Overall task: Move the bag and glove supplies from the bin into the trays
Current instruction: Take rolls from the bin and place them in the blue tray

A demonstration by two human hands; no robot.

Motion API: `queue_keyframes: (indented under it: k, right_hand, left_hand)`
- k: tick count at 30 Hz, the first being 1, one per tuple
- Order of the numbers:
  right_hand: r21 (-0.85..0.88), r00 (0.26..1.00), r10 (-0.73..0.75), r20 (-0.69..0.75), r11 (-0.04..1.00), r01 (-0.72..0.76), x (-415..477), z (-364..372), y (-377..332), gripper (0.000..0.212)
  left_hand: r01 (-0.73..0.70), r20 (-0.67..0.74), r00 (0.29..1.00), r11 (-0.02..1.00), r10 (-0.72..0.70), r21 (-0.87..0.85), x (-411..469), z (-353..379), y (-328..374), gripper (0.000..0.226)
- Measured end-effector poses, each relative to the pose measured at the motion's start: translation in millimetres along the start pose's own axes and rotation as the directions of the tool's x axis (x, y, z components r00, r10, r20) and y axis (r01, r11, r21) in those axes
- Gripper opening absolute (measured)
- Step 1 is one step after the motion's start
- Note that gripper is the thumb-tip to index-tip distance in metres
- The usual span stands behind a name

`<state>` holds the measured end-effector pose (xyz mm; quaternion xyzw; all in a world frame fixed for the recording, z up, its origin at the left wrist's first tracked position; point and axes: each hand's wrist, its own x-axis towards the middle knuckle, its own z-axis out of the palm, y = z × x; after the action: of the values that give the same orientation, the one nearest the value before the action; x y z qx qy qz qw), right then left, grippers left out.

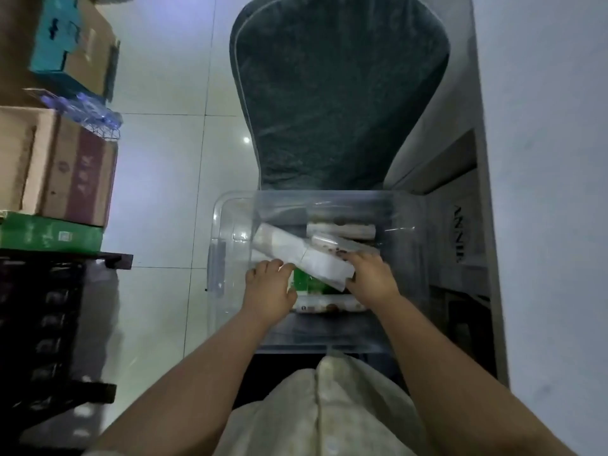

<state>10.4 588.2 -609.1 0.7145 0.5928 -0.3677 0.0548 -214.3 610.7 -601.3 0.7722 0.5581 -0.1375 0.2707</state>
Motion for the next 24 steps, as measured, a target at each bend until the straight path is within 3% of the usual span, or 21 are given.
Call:
queue_keyframes:
  k: [3, 8, 12, 15, 18, 24]
  right_hand:
    - [0.001, 0.996, 0.049, 0.070, 0.999, -0.049, 39.8, 25.7, 19.4, 0.060]
    - [-0.046, 0.987, 0.162, -0.019, 0.986, -0.163, 101.9, 65.0, 47.0, 0.071]
    - [-0.107, 0.989, 0.128, -0.071, 0.985, -0.135, 136.1, 93.9, 60.3, 0.059]
    - [-0.100, 0.986, 0.107, -0.128, 0.988, -0.120, 147.9, 107.1, 66.7, 0.056]
    - [-0.059, 0.986, 0.095, -0.134, 0.993, -0.104, 150.2, 113.5, 73.7, 0.059]
    - [-0.083, 0.990, 0.067, -0.124, 0.993, -0.078, 141.1, 104.3, 64.6, 0.056]
  left_hand:
    - [-0.022, 0.031, 0.999, 1.000, 0.022, 0.017, 46.5, 20.2, -6.7, 0.052]
    - [-0.100, 0.160, 0.982, 0.995, 0.099, -0.003, 115.5, 63.1, -22.1, 0.051]
    - [-0.263, 0.396, 0.886, 0.965, 0.240, 0.004, 122.6, 113.3, -17.4, 0.052]
    - [-0.299, 0.511, 0.818, 0.954, 0.264, -0.015, 114.3, 152.0, -11.3, 0.054]
    - [-0.264, 0.536, 0.816, 0.964, 0.217, 0.012, 109.1, 176.3, -4.9, 0.060]
    - [-0.238, 0.456, 0.875, 0.965, 0.162, 0.114, 99.5, 181.3, 5.7, 0.050]
